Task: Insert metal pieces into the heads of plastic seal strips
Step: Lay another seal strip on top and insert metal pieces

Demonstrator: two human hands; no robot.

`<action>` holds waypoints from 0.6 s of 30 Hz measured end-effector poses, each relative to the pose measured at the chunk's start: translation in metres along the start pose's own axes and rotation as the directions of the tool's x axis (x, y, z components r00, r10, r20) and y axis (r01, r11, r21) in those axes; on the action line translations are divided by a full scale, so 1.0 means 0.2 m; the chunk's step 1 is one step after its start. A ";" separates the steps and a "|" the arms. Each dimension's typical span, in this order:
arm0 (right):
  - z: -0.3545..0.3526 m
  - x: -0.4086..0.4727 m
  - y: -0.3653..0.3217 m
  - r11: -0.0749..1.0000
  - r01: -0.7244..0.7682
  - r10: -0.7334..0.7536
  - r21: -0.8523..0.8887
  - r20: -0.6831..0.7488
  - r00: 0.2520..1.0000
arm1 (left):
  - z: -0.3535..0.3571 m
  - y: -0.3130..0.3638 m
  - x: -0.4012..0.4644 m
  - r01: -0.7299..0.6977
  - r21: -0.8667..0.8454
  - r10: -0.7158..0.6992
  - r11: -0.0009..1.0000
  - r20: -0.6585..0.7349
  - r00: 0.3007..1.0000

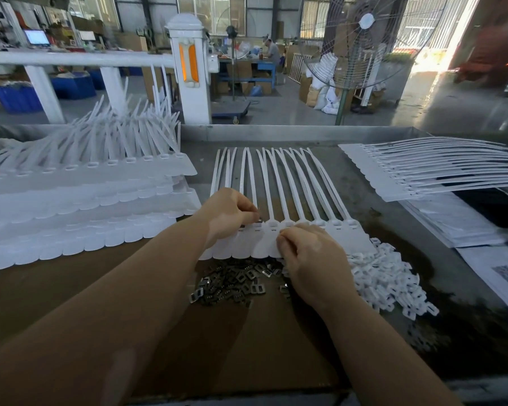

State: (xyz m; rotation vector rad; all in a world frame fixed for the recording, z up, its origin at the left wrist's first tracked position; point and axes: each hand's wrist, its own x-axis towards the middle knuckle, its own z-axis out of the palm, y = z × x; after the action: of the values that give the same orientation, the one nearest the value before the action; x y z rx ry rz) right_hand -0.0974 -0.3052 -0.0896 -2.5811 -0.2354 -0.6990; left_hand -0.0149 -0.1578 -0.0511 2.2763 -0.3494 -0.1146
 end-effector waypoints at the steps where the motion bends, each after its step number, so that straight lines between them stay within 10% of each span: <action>1: 0.00 0.00 0.00 1.000 0.002 -0.002 -0.002 0.000 1.000 | 0.00 0.00 0.00 0.007 0.008 -0.007 1.000 0.000 1.000; 18: 0.00 -0.01 0.00 1.000 0.007 -0.007 0.005 -0.006 1.000 | -0.01 0.01 0.02 0.143 -0.049 -0.144 0.989 -0.034 0.989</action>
State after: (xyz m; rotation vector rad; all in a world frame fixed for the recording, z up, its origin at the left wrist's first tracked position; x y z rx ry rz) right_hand -0.0987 -0.3048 -0.0899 -2.5746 -0.2439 -0.7071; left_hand -0.0112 -0.1596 -0.0485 2.2531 -0.1614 -0.1527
